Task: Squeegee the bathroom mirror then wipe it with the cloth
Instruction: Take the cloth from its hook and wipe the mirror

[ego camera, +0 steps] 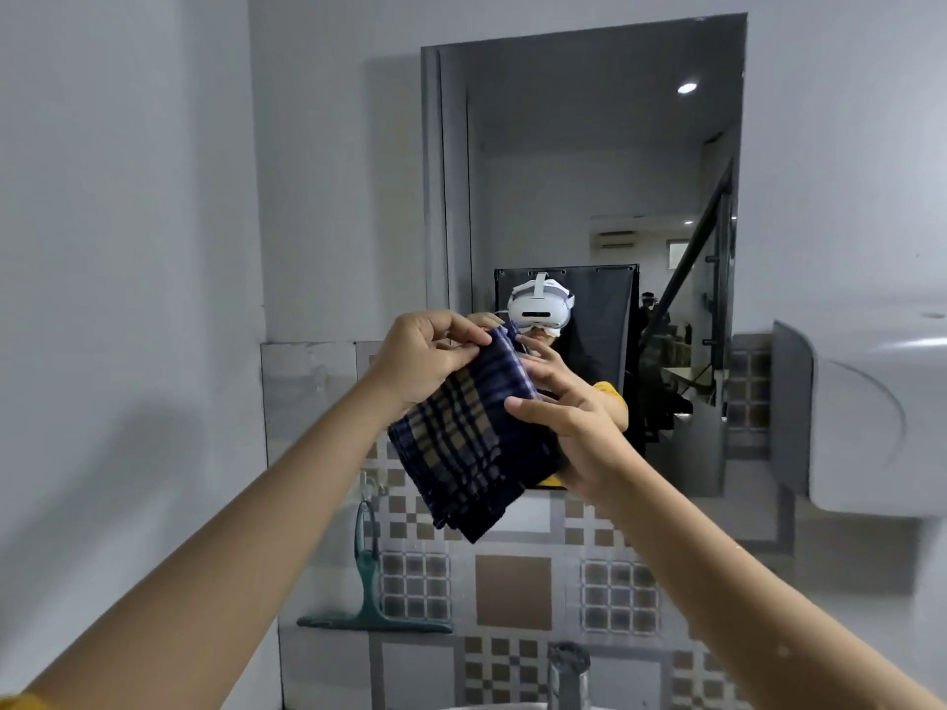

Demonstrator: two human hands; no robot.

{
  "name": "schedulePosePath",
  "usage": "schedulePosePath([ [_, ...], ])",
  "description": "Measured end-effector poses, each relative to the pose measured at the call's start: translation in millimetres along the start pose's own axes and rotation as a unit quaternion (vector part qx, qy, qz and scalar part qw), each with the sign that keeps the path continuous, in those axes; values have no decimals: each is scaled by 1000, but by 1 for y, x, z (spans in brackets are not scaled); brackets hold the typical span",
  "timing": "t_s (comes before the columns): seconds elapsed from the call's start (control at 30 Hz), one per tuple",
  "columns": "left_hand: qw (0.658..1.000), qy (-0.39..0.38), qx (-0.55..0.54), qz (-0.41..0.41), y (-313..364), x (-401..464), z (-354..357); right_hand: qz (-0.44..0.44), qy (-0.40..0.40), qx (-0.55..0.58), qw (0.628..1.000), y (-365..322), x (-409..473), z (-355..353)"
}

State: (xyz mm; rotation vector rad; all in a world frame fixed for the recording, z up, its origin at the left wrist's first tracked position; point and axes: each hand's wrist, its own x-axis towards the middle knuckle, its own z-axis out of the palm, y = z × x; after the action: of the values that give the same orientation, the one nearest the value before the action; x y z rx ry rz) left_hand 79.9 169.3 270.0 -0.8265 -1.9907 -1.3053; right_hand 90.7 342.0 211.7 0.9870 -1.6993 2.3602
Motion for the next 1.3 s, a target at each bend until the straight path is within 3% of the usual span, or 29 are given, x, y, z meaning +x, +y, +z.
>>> schedulePosePath([
  [0.17,990,-26,133,-43,-6,-7,16,28,113,-15,993,16,2,-14],
  [0.3,978,-105,79,-161,2,-13,19,2,138,-76,988,22,3,-16],
  [0.5,969,-115,-36,-214,-3,-12,14,-28,95,-169,981,28,5,-9],
  [0.63,968,-69,-52,-234,-10,-9,10,-7,40,-159,986,29,7,-4],
  [0.77,974,-9,-47,-220,-14,-7,2,5,5,-104,995,34,10,-2],
  [0.87,980,-12,-11,-200,-13,-5,-4,-22,24,-100,994,39,12,0],
  [1.0,984,-67,66,-150,-7,4,-17,-94,86,-155,980,45,25,-5],
  [1.17,989,-94,73,-89,1,23,-25,-161,39,-220,961,37,37,-7],
  [1.3,994,-84,60,-42,2,41,-26,-227,66,-321,917,31,51,-8],
])
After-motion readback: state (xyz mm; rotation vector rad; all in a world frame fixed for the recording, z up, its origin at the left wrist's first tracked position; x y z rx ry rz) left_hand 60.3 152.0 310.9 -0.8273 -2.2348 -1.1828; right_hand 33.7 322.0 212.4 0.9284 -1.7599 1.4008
